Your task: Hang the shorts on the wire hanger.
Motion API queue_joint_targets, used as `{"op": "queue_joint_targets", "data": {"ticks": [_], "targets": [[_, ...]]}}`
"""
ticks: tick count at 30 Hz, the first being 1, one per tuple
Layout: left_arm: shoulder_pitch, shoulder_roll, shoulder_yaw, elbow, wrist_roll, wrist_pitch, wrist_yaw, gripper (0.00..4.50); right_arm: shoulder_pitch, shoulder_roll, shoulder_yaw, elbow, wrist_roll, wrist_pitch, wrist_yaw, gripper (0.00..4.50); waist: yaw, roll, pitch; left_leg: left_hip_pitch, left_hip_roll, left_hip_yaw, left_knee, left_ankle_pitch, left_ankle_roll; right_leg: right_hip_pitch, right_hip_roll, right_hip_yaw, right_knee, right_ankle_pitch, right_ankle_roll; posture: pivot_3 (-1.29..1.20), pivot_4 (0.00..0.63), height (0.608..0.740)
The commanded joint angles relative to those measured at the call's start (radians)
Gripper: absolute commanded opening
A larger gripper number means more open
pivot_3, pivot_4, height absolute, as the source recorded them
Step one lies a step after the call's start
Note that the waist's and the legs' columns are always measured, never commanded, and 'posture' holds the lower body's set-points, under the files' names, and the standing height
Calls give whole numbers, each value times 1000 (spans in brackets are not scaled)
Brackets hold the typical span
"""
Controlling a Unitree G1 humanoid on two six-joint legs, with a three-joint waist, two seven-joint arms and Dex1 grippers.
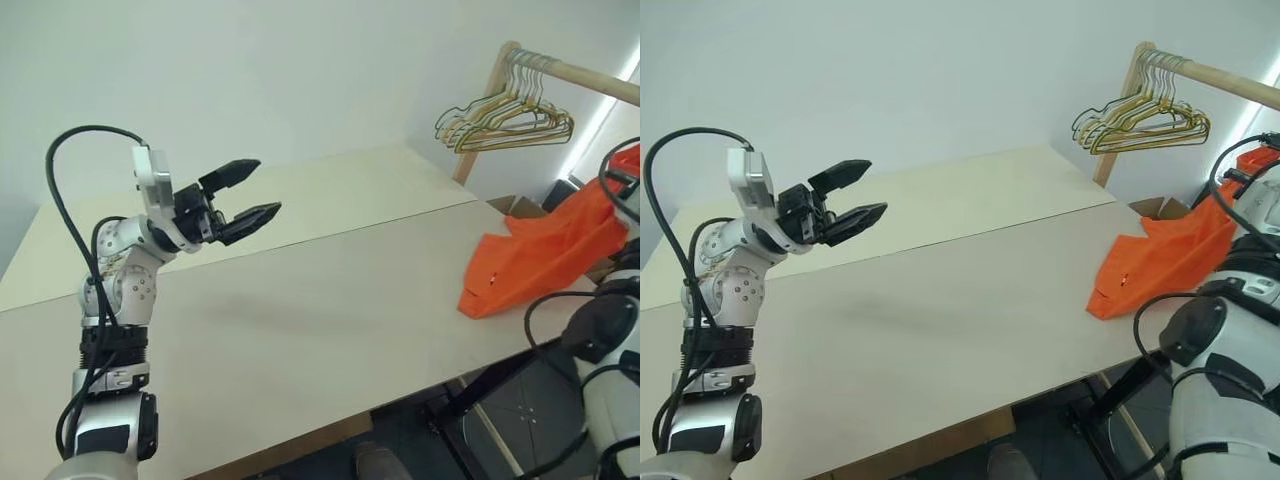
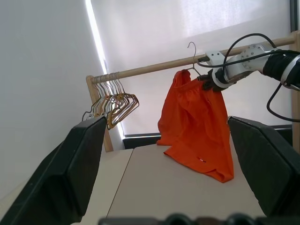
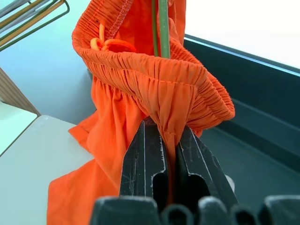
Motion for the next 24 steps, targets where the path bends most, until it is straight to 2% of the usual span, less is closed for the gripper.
{"op": "queue_joint_targets", "data": {"ticks": [1,11,24], "targets": [[2,5,-1,-38,4,-3,8,4468,-79,-53,-3,106,43,-109,-17,0,1,0,0,0,0,1,0,0,0,0,0,1,0,0,0,-157,0,740],[13,4,-6,-52,-1,5,3,4468,-126,-107,-59,321,180,-195,-61,0,5,1,1,0,1,1,0,-1,1,2,2,1,-1,0,0,-156,0,740],[28,16,-3,-70,-3,18,5,4468,-89,-124,-40,388,244,-243,-73,0,9,1,1,0,3,2,0,-1,1,3,3,1,-2,0,0,-145,0,740]]}}
